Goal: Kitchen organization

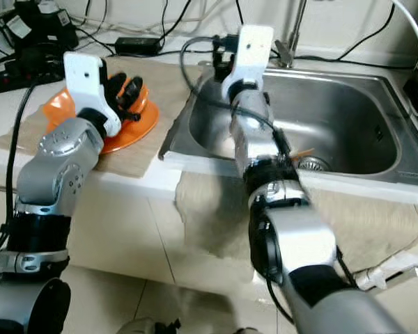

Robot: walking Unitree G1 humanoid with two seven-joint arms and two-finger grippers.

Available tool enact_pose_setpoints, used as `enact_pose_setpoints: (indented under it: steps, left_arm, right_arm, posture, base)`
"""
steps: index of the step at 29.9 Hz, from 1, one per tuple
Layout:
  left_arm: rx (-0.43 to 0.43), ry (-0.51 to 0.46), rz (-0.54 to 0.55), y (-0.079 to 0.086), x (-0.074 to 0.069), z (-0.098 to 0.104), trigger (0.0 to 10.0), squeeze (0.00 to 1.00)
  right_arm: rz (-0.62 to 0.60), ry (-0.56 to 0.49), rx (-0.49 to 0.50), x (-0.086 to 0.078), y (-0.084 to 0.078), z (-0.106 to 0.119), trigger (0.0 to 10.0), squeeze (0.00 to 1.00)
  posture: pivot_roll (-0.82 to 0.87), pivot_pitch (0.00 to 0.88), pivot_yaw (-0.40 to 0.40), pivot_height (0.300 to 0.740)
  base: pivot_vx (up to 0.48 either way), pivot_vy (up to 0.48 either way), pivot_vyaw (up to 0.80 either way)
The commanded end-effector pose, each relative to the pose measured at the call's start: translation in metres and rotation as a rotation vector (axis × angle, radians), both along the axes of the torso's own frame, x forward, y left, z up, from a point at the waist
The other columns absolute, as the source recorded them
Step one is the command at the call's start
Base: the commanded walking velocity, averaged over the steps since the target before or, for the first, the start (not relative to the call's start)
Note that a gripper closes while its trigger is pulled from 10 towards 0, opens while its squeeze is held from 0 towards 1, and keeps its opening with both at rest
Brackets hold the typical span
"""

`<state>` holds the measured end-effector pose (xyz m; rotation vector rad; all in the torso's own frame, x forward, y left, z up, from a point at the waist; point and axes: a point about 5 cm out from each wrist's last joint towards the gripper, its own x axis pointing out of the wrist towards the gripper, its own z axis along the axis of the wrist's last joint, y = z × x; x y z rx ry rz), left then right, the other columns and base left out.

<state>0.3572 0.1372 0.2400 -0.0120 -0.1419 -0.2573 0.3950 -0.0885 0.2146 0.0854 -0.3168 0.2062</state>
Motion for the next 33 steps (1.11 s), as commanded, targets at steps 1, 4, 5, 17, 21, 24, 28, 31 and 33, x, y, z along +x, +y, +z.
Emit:
enact_pose_setpoints:
  steps: [1, 4, 5, 17, 21, 24, 28, 31, 33]
  left_arm:
    - [0.008, 0.008, 0.017, 0.003, 0.002, -0.003, 10.0, 0.0]
    - [0.012, 0.017, 0.032, 0.006, 0.001, -0.008, 10.0, 0.0]
    - [0.021, 0.014, 0.039, 0.007, 0.001, -0.009, 10.0, 0.0]
    - [0.113, -0.083, 0.198, 0.036, -0.023, 0.005, 10.0, 0.0]
    - [0.129, -0.073, 0.205, 0.04, -0.022, 0.004, 10.0, 0.0]
    - [0.126, -0.01, 0.193, 0.045, -0.018, -0.005, 10.0, 0.0]
    - [0.151, 0.097, 0.19, 0.054, -0.011, -0.018, 10.0, 0.0]
    - [0.185, 0.161, 0.191, 0.061, -0.009, -0.025, 10.0, 0.0]
    - [0.231, 0.188, 0.181, 0.066, -0.005, -0.027, 10.0, 0.0]
  right_arm:
    - [0.011, 0.004, 0.009, -0.003, 0.001, -0.005, 10.0, 0.0]
    - [-0.016, 0.06, 0.036, -0.018, 0.003, -0.032, 10.0, 0.0]
    - [-0.021, 0.06, 0.038, -0.023, 0.004, -0.036, 10.0, 0.0]
    - [-0.162, -0.02, 0.016, -0.063, -0.012, -0.027, 10.0, 0.0]
    - [-0.162, -0.01, 0.005, -0.065, -0.011, -0.027, 10.0, 0.0]
    - [-0.157, 0.016, 0.002, -0.066, -0.009, -0.03, 10.0, 0.0]
    - [-0.142, 0.043, 0.01, -0.068, -0.002, -0.034, 10.0, 0.0]
    - [-0.135, 0.059, 0.016, -0.071, 0.001, -0.036, 10.0, 0.0]
    - [-0.128, 0.066, 0.016, -0.072, 0.005, -0.037, 10.0, 0.0]
  posture:
    - [0.08, 0.0, 0.03, 0.74]
    - [0.07, 0.009, 0.034, 0.74]
    - [0.07, 0.01, 0.039, 0.74]
    - [0.05, 0.005, 0.052, 0.74]
    - [0.06, 0.001, 0.047, 0.74]
    - [0.06, 0.0, 0.046, 0.74]
    - [0.06, 0.0, 0.052, 0.74]
    - [0.06, 0.0, 0.055, 0.74]
    - [0.06, 0.0, 0.06, 0.74]
  base:
    - [0.0, 0.0, 0.0]
    - [0.0, 0.0, 0.0]
    - [0.0, 0.0, 0.0]
    - [0.0, 0.0, 0.0]
    - [0.0, 0.0, 0.0]
    - [0.0, 0.0, 0.0]
    - [0.0, 0.0, 0.0]
    - [0.0, 0.0, 0.0]
    - [0.0, 0.0, 0.0]
